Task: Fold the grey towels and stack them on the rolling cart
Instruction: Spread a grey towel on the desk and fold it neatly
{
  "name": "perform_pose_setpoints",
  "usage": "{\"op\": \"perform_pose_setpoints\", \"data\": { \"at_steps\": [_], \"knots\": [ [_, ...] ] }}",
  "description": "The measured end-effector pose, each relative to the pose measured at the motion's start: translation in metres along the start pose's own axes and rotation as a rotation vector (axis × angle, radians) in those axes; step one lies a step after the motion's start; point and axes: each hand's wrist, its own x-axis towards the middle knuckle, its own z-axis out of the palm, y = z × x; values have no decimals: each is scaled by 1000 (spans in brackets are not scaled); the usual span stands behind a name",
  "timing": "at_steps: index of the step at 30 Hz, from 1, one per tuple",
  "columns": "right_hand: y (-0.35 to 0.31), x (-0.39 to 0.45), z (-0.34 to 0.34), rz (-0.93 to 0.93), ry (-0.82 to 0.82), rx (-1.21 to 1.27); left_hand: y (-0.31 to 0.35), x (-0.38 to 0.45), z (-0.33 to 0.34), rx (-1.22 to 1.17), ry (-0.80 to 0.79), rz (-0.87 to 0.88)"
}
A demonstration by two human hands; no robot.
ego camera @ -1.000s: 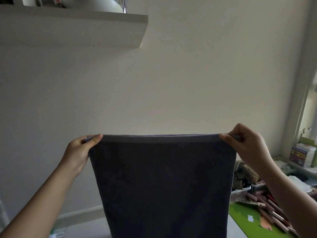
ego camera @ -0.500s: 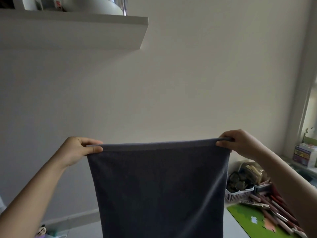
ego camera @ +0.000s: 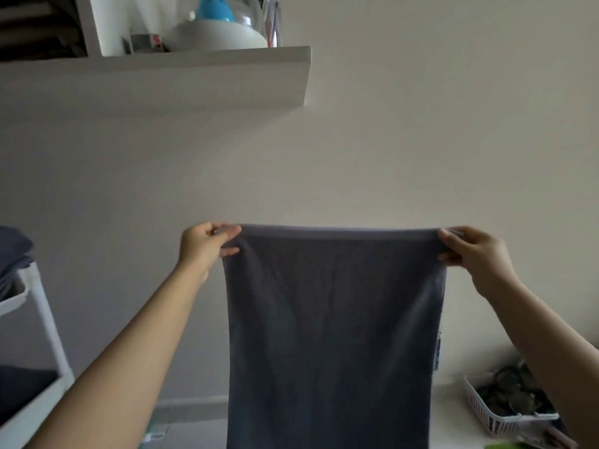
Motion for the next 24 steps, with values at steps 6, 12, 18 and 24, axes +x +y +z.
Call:
{"op": "perform_pose_setpoints", "data": {
  "at_steps": [6,12,18,24],
  "knots": [
    [-21,-20,-40,-130,-107,12,34,-53,-12,76,-2,132],
    [-3,-103,-93,-27,-298,-149,-8,-160,-50,170,-59,-106],
    [38,-228,-134,231,-446,-373,-85,-284,-103,270,-171,-452],
    [77,-320,-148,506,-480,-335,-131,-361,-144,360,-277,-669]
  ]
}}
